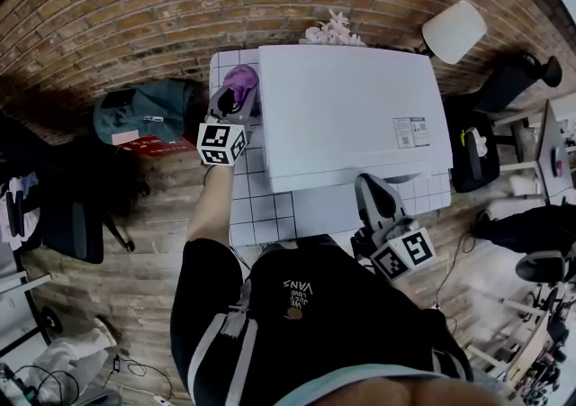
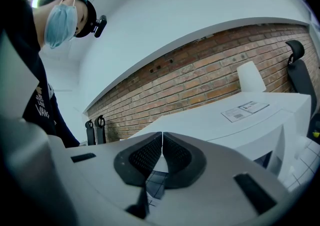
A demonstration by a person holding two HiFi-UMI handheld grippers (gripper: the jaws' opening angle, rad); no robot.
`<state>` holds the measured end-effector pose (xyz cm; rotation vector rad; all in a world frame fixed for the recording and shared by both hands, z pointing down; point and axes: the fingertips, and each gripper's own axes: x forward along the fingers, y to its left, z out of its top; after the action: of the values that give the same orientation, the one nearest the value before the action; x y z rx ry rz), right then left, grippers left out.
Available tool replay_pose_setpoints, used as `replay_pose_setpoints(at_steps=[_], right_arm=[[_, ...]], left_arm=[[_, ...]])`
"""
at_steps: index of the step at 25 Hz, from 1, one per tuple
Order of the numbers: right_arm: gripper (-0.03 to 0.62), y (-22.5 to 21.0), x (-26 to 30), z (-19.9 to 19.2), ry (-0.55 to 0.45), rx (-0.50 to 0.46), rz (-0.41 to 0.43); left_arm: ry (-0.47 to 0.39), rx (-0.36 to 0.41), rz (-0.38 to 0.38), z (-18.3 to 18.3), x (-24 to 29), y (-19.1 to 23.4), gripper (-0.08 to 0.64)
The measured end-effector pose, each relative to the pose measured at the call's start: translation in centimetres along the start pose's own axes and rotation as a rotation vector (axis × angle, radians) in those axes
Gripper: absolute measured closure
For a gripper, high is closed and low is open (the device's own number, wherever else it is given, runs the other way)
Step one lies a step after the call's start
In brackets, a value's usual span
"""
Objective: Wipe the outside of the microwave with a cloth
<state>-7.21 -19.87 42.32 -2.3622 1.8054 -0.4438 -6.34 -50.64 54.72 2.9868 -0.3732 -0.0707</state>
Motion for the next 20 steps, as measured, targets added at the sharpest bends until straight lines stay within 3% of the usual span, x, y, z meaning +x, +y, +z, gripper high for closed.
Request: replay_pose_setpoints(at_steps=[14, 20], right_arm=[[0.589, 5.2, -0.3, -2.0, 0.007, 0.010, 0.073], [0.588, 7.0, -0.7, -3.1, 0.018, 0.015, 0.079]], left_arm=[[0.050, -0.043, -0.071, -4.0, -12.6, -7.9, 0.419], [0.096, -0.086, -0.063, -6.1, -18.2, -11.4, 0.419]])
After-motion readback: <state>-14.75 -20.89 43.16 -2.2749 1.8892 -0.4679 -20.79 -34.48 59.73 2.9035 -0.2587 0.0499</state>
